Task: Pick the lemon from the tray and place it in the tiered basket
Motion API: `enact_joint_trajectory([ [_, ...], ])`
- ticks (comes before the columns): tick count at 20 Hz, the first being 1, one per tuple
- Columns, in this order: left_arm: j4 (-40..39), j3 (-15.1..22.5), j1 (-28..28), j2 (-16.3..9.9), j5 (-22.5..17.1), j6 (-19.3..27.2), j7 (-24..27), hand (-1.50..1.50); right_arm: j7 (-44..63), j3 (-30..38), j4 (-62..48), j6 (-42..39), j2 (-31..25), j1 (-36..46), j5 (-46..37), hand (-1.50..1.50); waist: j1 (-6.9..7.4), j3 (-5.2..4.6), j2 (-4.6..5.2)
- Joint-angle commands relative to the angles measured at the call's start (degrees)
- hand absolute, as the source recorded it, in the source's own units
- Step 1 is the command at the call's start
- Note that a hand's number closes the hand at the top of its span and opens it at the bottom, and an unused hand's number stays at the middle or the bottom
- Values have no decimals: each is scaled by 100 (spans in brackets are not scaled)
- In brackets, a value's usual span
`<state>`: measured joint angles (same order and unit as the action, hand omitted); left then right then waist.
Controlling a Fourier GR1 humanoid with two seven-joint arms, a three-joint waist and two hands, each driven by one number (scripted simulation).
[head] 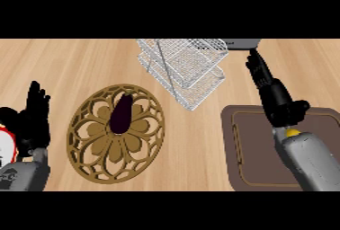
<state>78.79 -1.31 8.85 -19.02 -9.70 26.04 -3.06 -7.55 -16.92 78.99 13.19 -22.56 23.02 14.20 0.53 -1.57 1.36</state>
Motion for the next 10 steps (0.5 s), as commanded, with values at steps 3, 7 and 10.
enact_joint_trajectory([
  [3, -351, 354, -623, 192, 69, -446, 367, 0, -378, 1088, 161, -792, -1340, -169, 375, 150, -191, 154, -144],
  [7, -248, 793, -925, 405, 179, -486, 165, 0, 98, 1803, -734, 417, -2428, -687, -605, 150, -715, 98, -103],
  [10, -143, 1065, -1177, 526, 174, -729, 271, 0, 11, 2969, -845, 862, -1424, -802, 905, -150, -437, 177, -172],
])
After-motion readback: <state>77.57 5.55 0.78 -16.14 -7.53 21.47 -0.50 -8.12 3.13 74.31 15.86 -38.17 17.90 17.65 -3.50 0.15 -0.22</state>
